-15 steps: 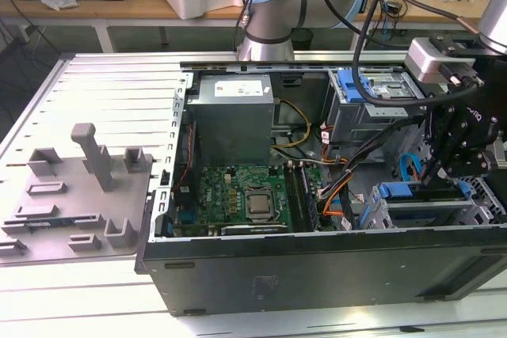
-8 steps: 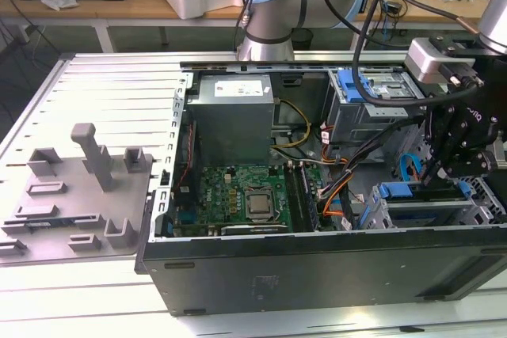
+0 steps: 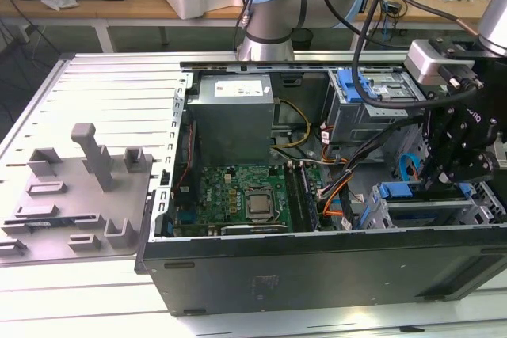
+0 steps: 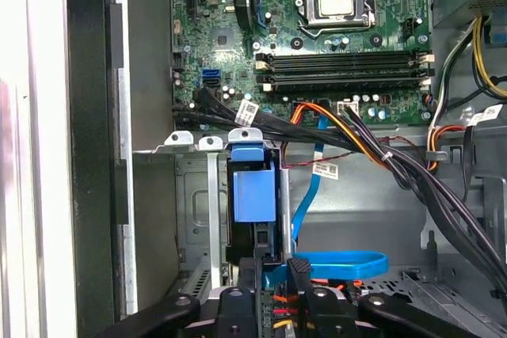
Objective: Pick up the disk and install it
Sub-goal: 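Insert the second disk wire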
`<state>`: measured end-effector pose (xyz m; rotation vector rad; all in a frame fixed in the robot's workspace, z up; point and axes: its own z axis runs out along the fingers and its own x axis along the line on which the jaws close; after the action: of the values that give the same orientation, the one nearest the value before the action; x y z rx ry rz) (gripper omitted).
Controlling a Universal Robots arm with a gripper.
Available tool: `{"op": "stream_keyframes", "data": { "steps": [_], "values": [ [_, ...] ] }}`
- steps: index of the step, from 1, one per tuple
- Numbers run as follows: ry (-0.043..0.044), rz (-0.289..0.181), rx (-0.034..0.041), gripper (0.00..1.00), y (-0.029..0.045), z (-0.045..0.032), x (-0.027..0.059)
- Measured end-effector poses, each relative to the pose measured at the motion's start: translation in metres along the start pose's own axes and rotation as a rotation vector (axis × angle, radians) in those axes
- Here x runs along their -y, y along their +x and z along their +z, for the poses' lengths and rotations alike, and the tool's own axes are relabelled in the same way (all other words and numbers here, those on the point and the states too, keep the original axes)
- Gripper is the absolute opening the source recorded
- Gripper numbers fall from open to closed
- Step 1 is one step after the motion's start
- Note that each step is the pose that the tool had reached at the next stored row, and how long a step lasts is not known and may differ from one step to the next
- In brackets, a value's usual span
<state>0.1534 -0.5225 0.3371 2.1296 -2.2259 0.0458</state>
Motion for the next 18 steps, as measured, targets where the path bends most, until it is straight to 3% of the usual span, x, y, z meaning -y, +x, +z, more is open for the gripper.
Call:
{"op": "stream_keyframes", "data": {
  "steps": [4,6,12,18],
  "values": [
    [0.0,0.0,-0.0003,0.3,0.0001,-0.0047,-0.0001],
    [0.0,0.0,-0.0007,0.3,-0.0025,-0.0137,-0.0006],
    [0.0,0.0,-0.0017,0.3,-0.0087,-0.028,-0.0027],
    [0.0068,0.0,-0.0015,0.28,-0.0091,-0.0366,-0.0144]
  ]
}}
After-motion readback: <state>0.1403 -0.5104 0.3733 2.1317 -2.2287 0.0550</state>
